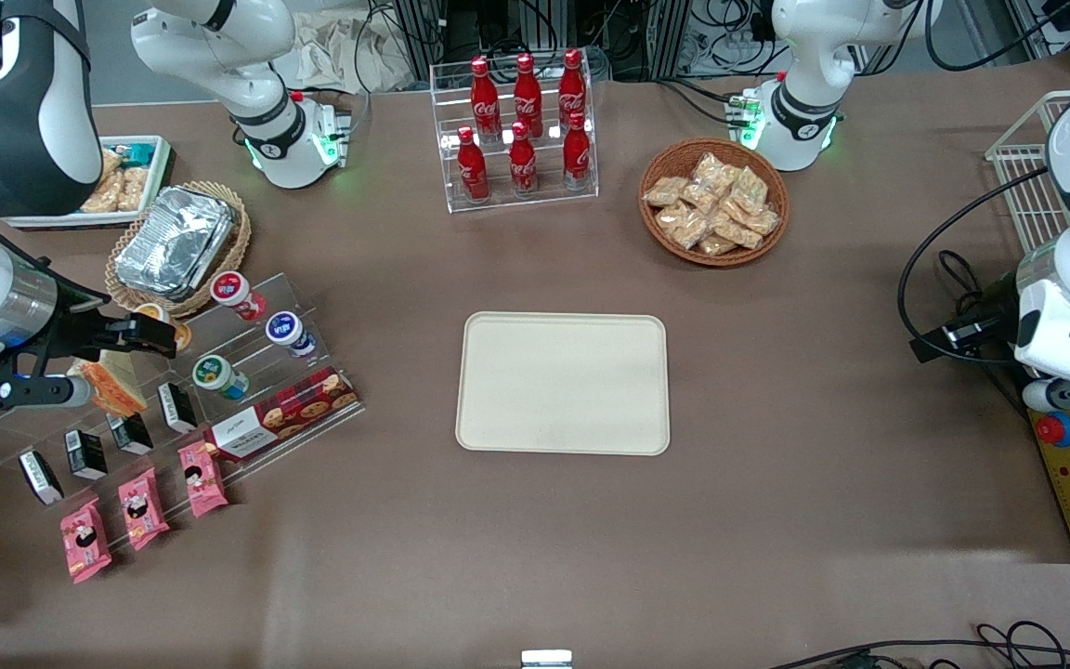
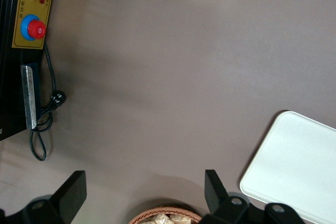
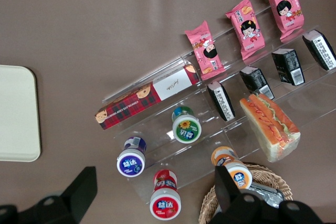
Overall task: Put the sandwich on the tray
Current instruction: 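Move the right gripper down toward the wrapped sandwich wedge in the rack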
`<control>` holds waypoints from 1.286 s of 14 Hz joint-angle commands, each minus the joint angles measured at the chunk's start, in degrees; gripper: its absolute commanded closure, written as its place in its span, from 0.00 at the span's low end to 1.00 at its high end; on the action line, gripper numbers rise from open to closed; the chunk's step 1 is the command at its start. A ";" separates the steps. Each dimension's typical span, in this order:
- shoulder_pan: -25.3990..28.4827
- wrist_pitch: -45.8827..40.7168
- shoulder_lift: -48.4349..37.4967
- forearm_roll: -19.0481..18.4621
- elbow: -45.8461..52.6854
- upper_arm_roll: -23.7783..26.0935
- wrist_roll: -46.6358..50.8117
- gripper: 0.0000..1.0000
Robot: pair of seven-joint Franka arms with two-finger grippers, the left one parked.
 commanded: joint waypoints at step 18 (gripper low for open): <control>-7.34 9.13 -4.44 -2.43 -13.58 -0.52 -22.25 0.00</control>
